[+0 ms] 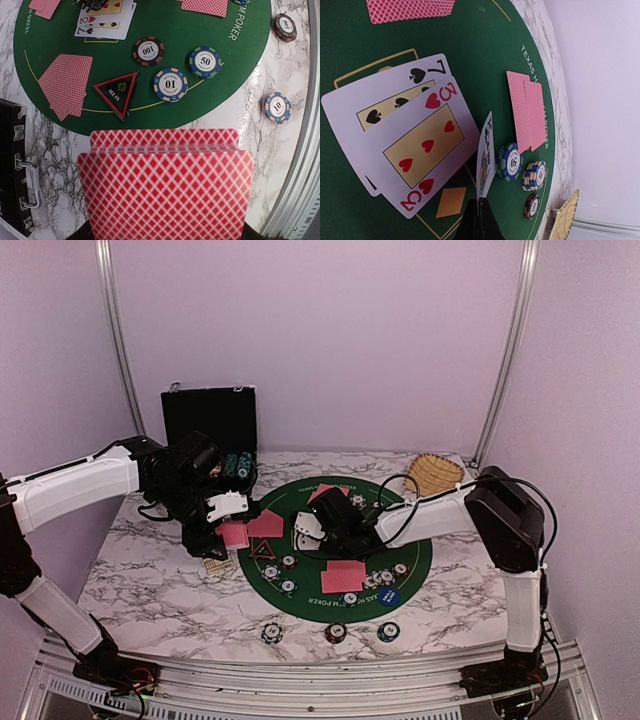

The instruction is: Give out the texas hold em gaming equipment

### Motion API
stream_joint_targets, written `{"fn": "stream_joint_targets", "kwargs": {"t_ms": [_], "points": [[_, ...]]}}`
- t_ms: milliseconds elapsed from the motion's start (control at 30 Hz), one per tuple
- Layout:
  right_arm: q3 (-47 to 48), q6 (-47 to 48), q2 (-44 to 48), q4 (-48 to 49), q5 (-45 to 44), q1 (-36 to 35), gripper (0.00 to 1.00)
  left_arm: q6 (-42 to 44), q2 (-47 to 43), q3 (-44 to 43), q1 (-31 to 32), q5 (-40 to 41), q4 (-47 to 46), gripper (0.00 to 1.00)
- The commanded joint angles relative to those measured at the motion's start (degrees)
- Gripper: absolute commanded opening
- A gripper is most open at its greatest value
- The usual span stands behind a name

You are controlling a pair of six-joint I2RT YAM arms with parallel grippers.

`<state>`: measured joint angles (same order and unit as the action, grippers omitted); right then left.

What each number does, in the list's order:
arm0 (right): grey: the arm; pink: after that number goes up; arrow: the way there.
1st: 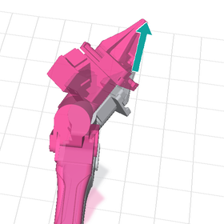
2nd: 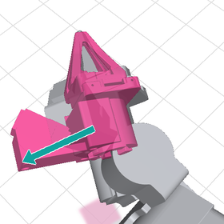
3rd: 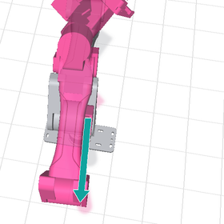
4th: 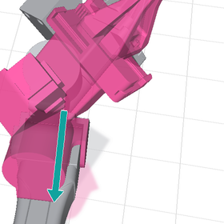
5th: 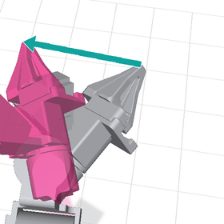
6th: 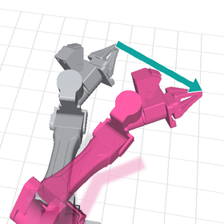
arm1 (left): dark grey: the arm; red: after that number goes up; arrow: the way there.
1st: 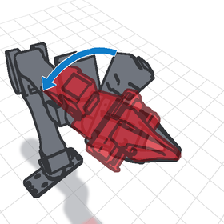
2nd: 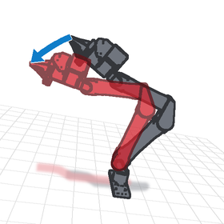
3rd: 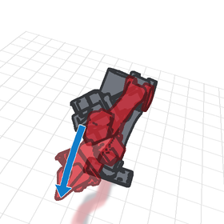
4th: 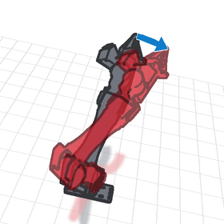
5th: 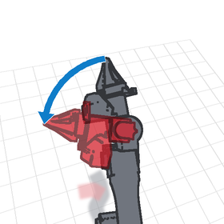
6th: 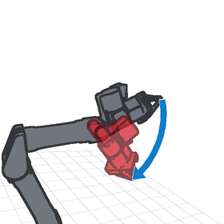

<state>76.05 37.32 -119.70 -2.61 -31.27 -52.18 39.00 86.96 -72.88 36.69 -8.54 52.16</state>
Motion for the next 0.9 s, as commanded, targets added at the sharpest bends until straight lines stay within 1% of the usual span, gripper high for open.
{"fn": "stream_joint_targets", "kwargs": {"t_ms": [0, 33, 100, 200, 367, 400, 433, 567, 633, 733, 767, 867], "points": [[2.1, -2.4, -1.08, -2.32, 0.62, -0.77, 0.11, 0.61, -1.01, 0.28, -0.39, -1.04, 0.62, 0.01], [2.12, -3.42, -0.91, -3.23, 1.58, -0.8, 0.18, 0.75, -1.08, 0.33, -0.39, -1.04, 0.66, 0.01], [1.29, -4.77, -0.1, -3.11, 3.1, -0.76, 0.26, 0.78, -1.26, 0.34, -0.39, -0.97, 0.66, 0.01], [0.39, -6.38, 1.39, -2.74, 4.32, -0.81, 0.32, 0.89, -1.64, 0.51, -0.39, -1.07, 0.66, 0.01], [0.21, -8.6, 4.45, -3.09, 6.16, -0.71, 0.38, 0.81, -1.77, 0.4, -0.39, -0.79, 0.66, 0.01], [0.05, -9.03, 5.26, -2.85, 6.63, -0.72, 0.41, 0.77, -1.64, 0.31, -0.39, -0.89, 0.64, 0.01], [-0.02, -9.47, 6.19, -2.59, 6.86, -0.65, 0.46, 0.72, -1.66, 0.29, -0.39, -0.96, 0.66, 0.01], [0.55, -13.28, 10.01, -2.94, 8.09, 0.55, 0.56, 0.55, -1.63, 0.0, -0.39, -1.15, 0.74, 0.01], [1.17, -16.18, 12.27, -3.26, 8.72, 1.68, 0.68, 0.46, -1.57, -0.14, -0.39, -1.26, 0.75, 0.01], [3.23, -24.0, 15.72, -5.04, 12.8, 4.56, 0.95, 0.38, -1.61, -0.4, -0.39, -1.46, 0.75, 0.01], [3.95, -27.79, 16.93, -5.86, 15.68, 5.68, 0.98, 0.37, -1.46, -0.46, -0.39, -1.47, 0.75, 0.01], [4.91, -36.31, 20.19, -6.83, 25.4, 9.31, 0.99, 0.38, -1.46, -0.56, -0.39, -1.45, 0.7, 0.01]]}}
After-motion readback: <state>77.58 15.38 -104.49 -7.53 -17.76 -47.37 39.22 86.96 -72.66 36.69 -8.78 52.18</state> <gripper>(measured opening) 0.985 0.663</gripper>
